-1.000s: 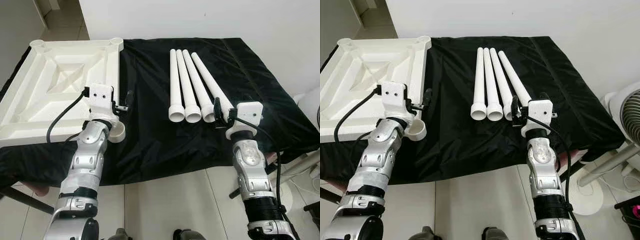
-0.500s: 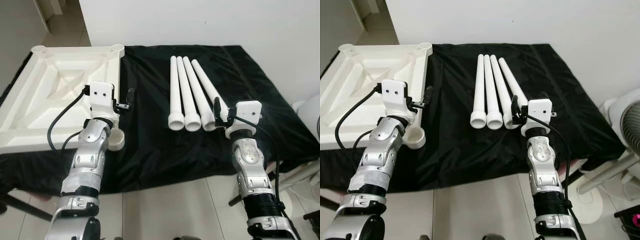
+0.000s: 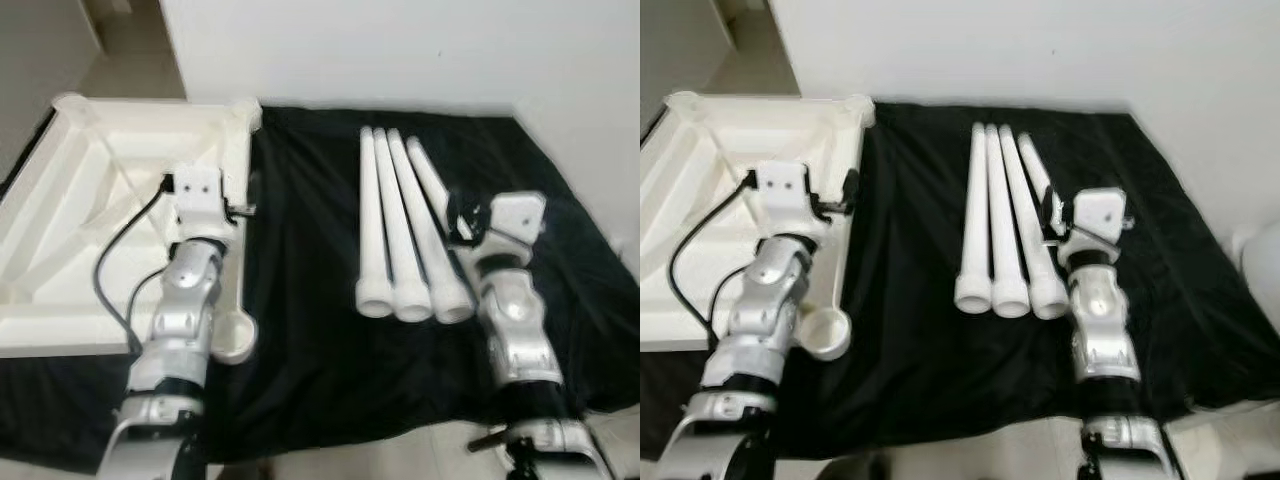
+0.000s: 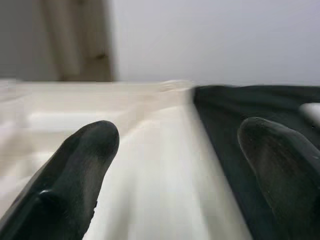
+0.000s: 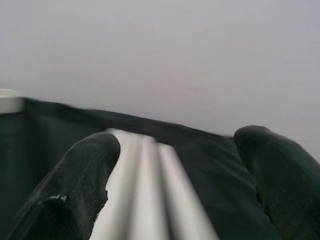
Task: Building children table
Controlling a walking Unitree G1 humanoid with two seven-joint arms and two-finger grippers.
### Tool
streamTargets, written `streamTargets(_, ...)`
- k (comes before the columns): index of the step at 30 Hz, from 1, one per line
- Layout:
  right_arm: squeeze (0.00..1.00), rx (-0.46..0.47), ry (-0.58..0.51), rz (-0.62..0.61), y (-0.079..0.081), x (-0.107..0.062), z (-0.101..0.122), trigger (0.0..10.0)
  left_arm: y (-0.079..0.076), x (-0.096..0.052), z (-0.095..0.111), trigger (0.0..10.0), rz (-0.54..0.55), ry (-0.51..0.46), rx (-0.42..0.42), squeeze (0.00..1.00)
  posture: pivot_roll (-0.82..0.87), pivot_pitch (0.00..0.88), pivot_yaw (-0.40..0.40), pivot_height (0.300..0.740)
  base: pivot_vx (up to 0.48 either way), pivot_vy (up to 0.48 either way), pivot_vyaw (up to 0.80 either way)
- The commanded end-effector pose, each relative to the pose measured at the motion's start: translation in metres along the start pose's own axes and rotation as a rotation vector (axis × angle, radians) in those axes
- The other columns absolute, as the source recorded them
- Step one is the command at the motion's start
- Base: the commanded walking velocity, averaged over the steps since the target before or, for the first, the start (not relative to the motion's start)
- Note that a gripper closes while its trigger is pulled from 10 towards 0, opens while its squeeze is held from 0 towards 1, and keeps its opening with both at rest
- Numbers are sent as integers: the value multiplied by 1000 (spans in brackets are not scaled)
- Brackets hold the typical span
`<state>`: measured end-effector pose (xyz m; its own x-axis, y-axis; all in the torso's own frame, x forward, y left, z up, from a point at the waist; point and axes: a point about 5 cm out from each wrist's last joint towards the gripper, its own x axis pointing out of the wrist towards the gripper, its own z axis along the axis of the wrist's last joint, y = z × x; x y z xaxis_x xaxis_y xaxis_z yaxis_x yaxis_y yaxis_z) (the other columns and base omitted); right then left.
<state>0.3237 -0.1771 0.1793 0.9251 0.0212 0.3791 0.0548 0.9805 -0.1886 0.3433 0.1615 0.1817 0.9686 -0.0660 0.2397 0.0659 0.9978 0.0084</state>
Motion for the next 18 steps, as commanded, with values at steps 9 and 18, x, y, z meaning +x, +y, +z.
streamTargets(9,0,-15,36,-26,-7,-7,-9,10000,-7,-2,-5,10000,-17,27,-34,0,-48,58,19,740,0,0,0)
streamTargets(18,0,-7,36,-32,-4,-10,-10,10000,-8,-1,-6,10000,-30,40,-44,0,-47,53,29,740,0,33,0)
